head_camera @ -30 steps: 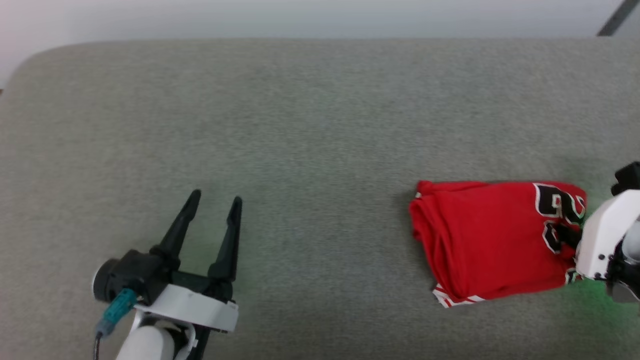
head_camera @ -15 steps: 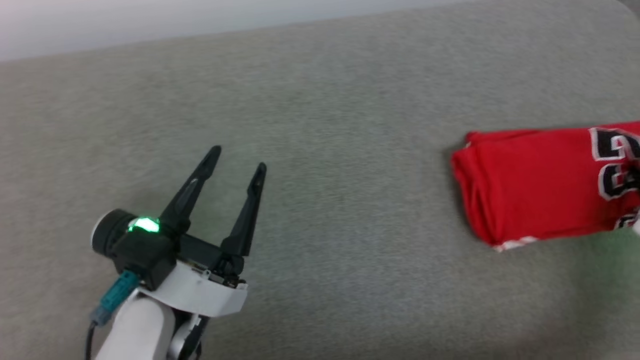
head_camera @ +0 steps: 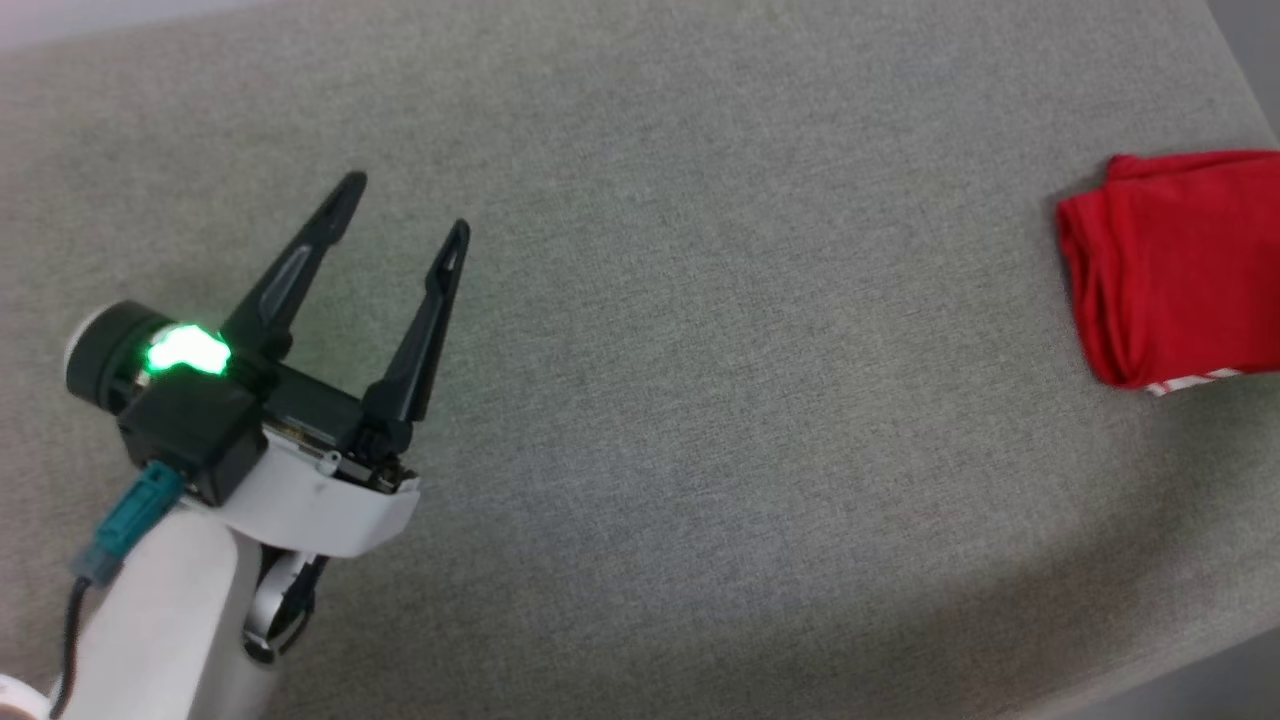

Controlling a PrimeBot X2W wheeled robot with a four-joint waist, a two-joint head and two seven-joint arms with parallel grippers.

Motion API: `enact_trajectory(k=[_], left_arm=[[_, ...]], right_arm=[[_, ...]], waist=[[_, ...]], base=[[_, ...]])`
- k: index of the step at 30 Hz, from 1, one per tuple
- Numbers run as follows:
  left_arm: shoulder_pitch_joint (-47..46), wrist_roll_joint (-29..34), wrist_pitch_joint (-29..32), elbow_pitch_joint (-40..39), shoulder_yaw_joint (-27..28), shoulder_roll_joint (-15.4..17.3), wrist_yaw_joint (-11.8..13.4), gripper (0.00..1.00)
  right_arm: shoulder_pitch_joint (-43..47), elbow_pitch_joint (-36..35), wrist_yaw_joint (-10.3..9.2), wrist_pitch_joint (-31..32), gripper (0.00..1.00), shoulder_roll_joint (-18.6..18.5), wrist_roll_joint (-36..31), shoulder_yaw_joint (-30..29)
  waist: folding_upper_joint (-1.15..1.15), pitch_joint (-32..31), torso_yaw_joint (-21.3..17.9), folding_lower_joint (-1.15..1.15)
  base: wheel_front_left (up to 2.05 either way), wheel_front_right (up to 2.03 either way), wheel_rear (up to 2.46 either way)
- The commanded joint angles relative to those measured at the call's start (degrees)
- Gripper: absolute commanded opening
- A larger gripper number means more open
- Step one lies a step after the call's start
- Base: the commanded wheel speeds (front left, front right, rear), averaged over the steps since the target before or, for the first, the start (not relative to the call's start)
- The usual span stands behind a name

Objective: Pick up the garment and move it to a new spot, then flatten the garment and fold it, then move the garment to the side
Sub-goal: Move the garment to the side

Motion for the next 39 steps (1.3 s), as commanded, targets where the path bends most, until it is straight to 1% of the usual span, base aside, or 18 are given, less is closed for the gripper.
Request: enact_trajectory(k=[1, 5, 9, 13, 14, 18, 24, 25, 26, 27, 28, 29, 35, 39], left_arm=[[-0.7, -0.6, 0.0, -0.5, -0.1, 0.4, 0.0, 1.0], [-1.0, -1.5, 0.0, -2.5, -0.6, 2.1, 0.0, 1.0], [-1.0, -1.5, 0.0, -3.7, -0.5, 3.5, 0.0, 1.0], [-1.0, -1.0, 0.0, -4.0, 0.0, 3.9, 0.0, 1.0], [-1.0, -1.0, 0.0, -4.0, 0.0, 3.9, 0.0, 1.0], [0.1, -1.0, 0.0, -3.6, 0.5, 3.7, 0.0, 1.0], [2.4, -0.9, 0.0, -2.9, 1.9, 2.5, 0.0, 1.0], [2.8, -1.0, 0.0, -2.6, 2.0, 2.3, 0.0, 1.0], [2.9, -1.1, 0.0, -2.6, 2.0, 2.1, 0.0, 1.0], [2.9, -1.0, 0.0, -2.5, 1.9, 2.0, 0.0, 1.0], [3.0, -1.1, 0.0, -2.3, 1.8, 1.9, 0.0, 1.0], [2.9, -1.3, 0.0, -2.0, 1.9, 1.8, 0.0, 1.0], [3.2, -1.9, 0.0, 0.2, 1.7, 0.0, 0.0, 1.0], [3.9, -2.4, 0.0, 2.0, 2.1, -1.9, 0.0, 1.0]], right_arm=[[-1.4, 1.0, -0.07, -1.0, 0.0, -0.1, -1.3, -0.5], [-5.0, 4.2, -0.07, -2.7, 0.0, -0.2, -4.7, 1.4], [-7.8, 8.2, -0.07, -3.9, 0.0, -0.4, -8.5, 2.0], [-9.9, 13.0, -0.07, -5.7, 0.0, -1.2, -13.2, -1.0], [-9.9, 13.0, -0.07, -5.7, 0.0, -1.2, -13.2, -1.0], [-10.7, 16.8, -0.07, -8.2, 0.0, -0.2, -16.4, -4.2], [-11.6, 21.0, -0.07, -10.9, 0.0, 0.1, -19.4, -7.3], [-11.8, 21.5, -0.07, -11.1, 0.03, 0.2, -19.8, -7.5], [-11.9, 21.9, -0.07, -11.5, 0.29, 0.1, -20.3, -7.8], [-12.1, 22.2, -0.07, -11.8, 0.48, -0.1, -20.8, -7.9], [-12.1, 22.6, -0.07, -12.1, 0.93, -0.3, -21.2, -8.1], [-12.2, 22.8, -0.07, -12.4, 1.0, -0.6, -21.5, -8.3], [-12.7, 24.4, -0.07, -13.5, 1.0, -1.6, -23.3, -8.7], [-11.5, 25.5, -0.07, -14.6, 1.0, -1.7, -24.2, -7.1]], waist=[[0.0, 1.1, -0.5, 0.0], [0.0, 1.9, 0.0, 0.0], [0.0, 2.8, 0.7, 0.0], [0.0, 3.2, 1.7, 0.0], [0.0, 3.2, 1.7, 0.0], [0.0, 3.2, 2.4, 0.0], [0.0, 2.5, 2.9, 0.0], [0.0, 2.4, 3.0, 0.0], [0.0, 2.3, 3.1, 0.0], [0.0, 2.2, 3.2, 0.0], [0.0, 2.0, 3.3, 0.0], [0.0, 1.8, 3.5, 0.0], [0.0, -0.3, 4.8, 0.0], [0.0, -2.5, 6.3, 0.0]], base=[[0.0, 0.0, 0.0], [0.0, 0.0, 0.0], [0.0, 0.0, 0.0], [0.0, 0.0, 0.0], [0.0, 0.0, 0.0], [0.0, 0.0, 0.0], [0.0, 0.0, 0.0], [0.0, 0.0, 0.0], [0.0, 0.0, 0.0], [0.0, 0.0, 0.0], [0.0, 0.0, 0.0], [0.0, 0.0, 0.0], [0.0, 0.0, 0.0], [0.0, 0.0, 0.0]])
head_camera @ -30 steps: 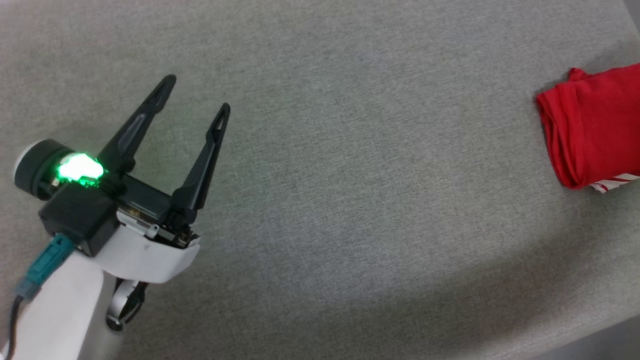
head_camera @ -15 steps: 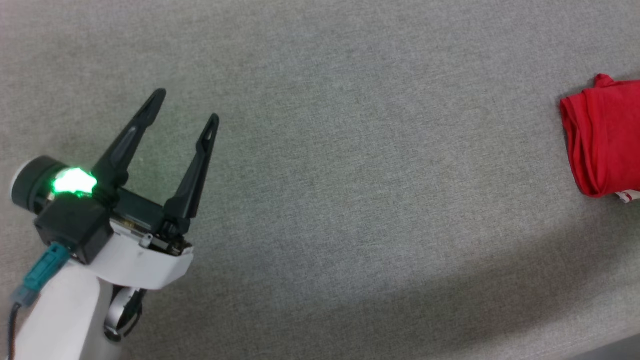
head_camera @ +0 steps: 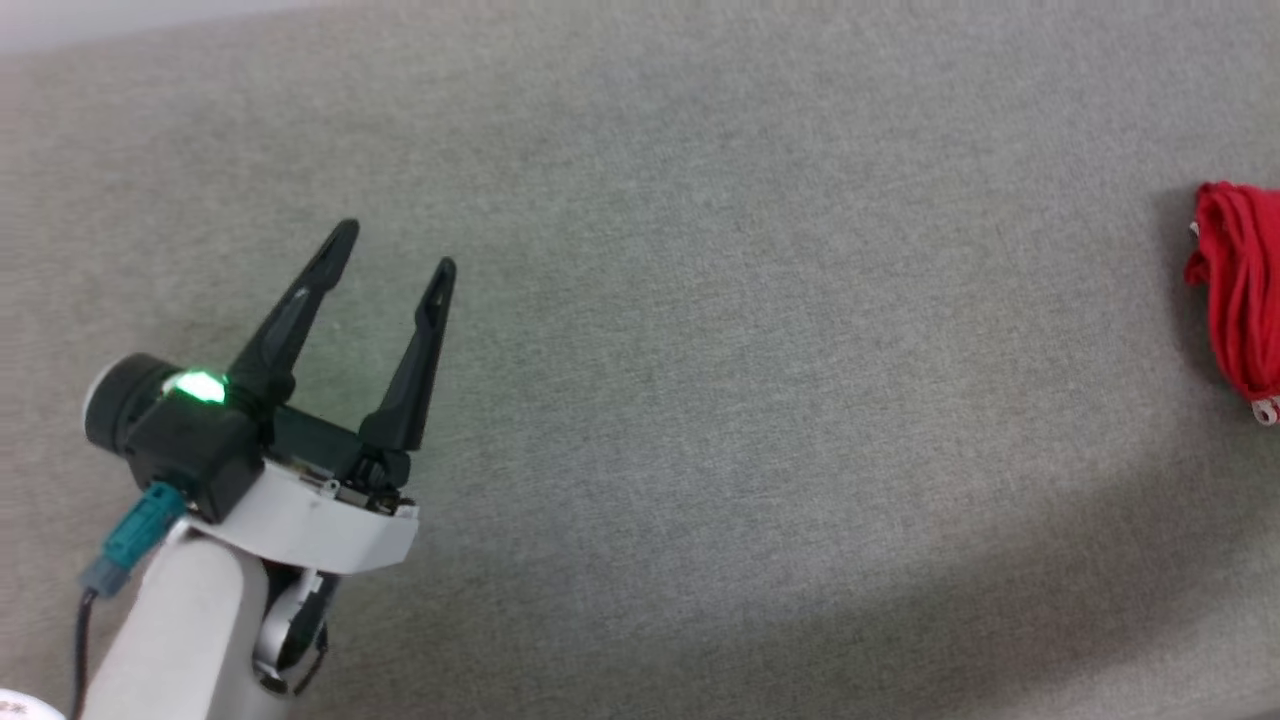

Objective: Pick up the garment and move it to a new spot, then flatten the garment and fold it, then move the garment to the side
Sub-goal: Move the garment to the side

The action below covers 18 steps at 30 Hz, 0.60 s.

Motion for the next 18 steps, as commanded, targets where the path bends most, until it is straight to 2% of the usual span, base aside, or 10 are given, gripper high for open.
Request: enact_trajectory(k=[1, 11, 18], left_arm=[[0.9, -0.4, 0.0, 0.7, 0.6, -1.0, 0.1, 1.0], [7.1, 0.9, 0.0, 5.4, 6.3, -6.6, 0.1, 1.0], [11.6, 0.1, 0.0, 8.6, 8.9, -9.0, 0.0, 1.0]], right_arm=[[1.1, 0.7, -0.07, -0.9, 1.0, -0.2, -0.1, 0.7], [5.5, 2.8, -0.07, -8.4, 1.0, 2.2, 5.0, 6.1], [9.9, 1.6, -0.07, -11.5, 1.0, 7.2, 10.0, 12.3]], waist=[[0.0, -2.4, 2.0, 0.0], [0.0, -11.0, 7.4, 0.0], [0.0, -16.2, 11.6, 0.0]], base=[[0.0, 0.0, 0.0], [0.0, 0.0, 0.0], [0.0, 0.0, 0.0]])
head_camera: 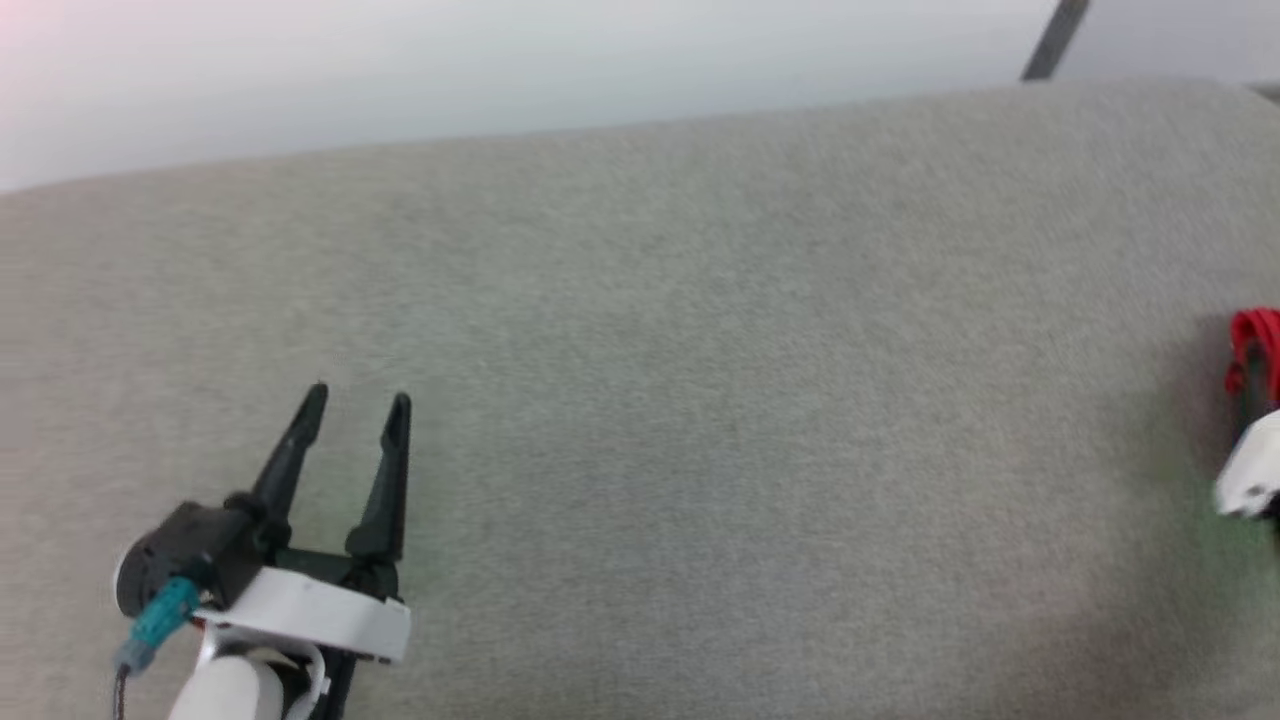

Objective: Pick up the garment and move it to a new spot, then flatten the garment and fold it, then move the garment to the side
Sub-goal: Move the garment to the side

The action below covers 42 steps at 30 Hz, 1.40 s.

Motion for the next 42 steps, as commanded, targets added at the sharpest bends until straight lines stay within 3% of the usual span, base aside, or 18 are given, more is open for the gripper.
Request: enact_trajectory(k=[1, 8, 16, 29, 42], left_arm=[[1.3, -0.3, 0.0, 0.7, 0.6, -0.6, 0.0, 1.0], [4.1, 0.7, 0.0, 2.8, 2.4, -2.3, 0.0, 1.0], [6.3, 1.3, 0.0, 3.8, 3.5, -2.7, 0.0, 1.0], [9.6, 2.7, 0.0, 3.5, 4.2, -3.3, 0.0, 1.0], [14.7, 2.0, 0.0, -0.1, 6.2, -5.7, 0.0, 1.0]], right_arm=[[2.3, -0.7, -0.07, -0.6, 1.0, 1.9, 1.1, 2.6], [8.1, -7.1, -0.07, -1.4, 1.0, 7.5, 8.3, 11.7], [15.4, -19.5, -0.07, -1.5, 1.0, 8.6, 15.6, 18.6], [30.4, -39.4, -0.07, -1.4, 1.0, 9.5, 17.1, 15.7], [43.0, -55.1, -0.07, 3.4, 1.0, 12.4, 14.7, 10.4]], waist=[[0.0, -4.9, 4.8, 0.0], [0.0, -8.0, 7.3, 0.0], [0.0, -10.4, 8.5, 0.0], [0.0, -12.9, 9.8, 0.0], [0.0, -14.4, 11.1, 0.0]], base=[[0.0, 0.0, 0.0], [0.0, 0.0, 0.0], [0.0, 0.0, 0.0], [0.0, 0.0, 0.0], [0.0, 0.0, 0.0]])
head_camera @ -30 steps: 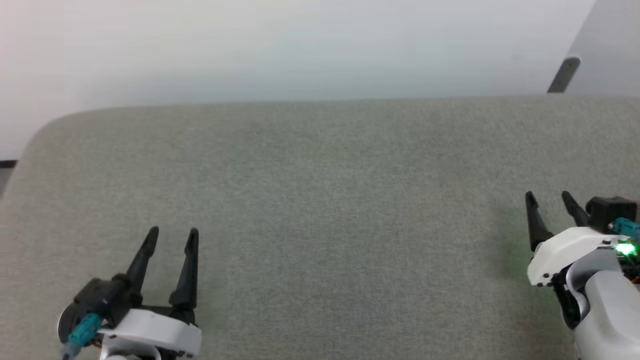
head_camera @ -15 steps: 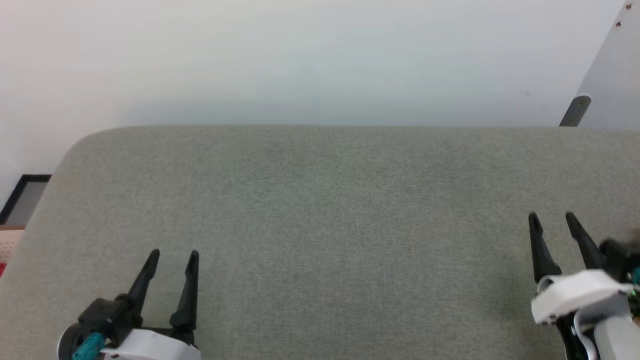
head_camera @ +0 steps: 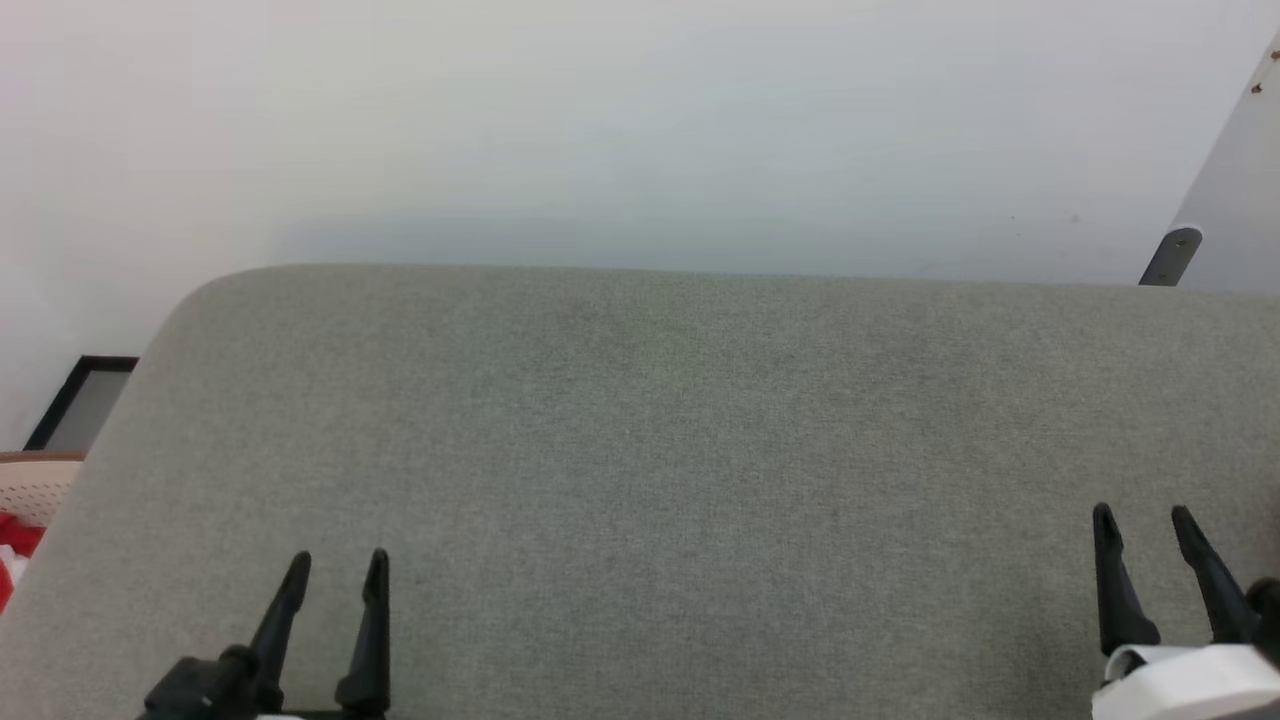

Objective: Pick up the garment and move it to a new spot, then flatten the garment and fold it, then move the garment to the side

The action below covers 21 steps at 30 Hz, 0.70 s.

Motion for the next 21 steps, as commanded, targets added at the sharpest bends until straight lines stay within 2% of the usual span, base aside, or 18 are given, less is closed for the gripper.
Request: enact_trajectory(k=[1, 10, 21], left_arm=[[0.9, -0.3, 0.0, -0.2, 0.0, -0.2, 0.0, 1.0], [3.3, -2.2, 0.0, -0.7, 0.1, 0.1, 0.0, 1.0], [3.3, -2.9, 0.0, -0.9, -0.4, 0.5, 0.0, 1.0]], right_arm=[[1.8, -1.7, -0.07, 0.6, 1.0, 0.7, -0.6, -0.5], [7.8, -11.2, -0.07, 3.9, 1.0, 3.4, -2.3, -3.0], [9.8, -15.5, -0.07, 4.6, 1.0, 4.8, -3.1, -3.3]], waist=[[0.0, -0.1, 0.1, 0.0], [0.0, -0.4, 0.0, 0.0], [0.0, -0.4, 0.3, 0.0]], base=[[0.0, 0.0, 0.0], [0.0, 0.0, 0.0], [0.0, 0.0, 0.0]])
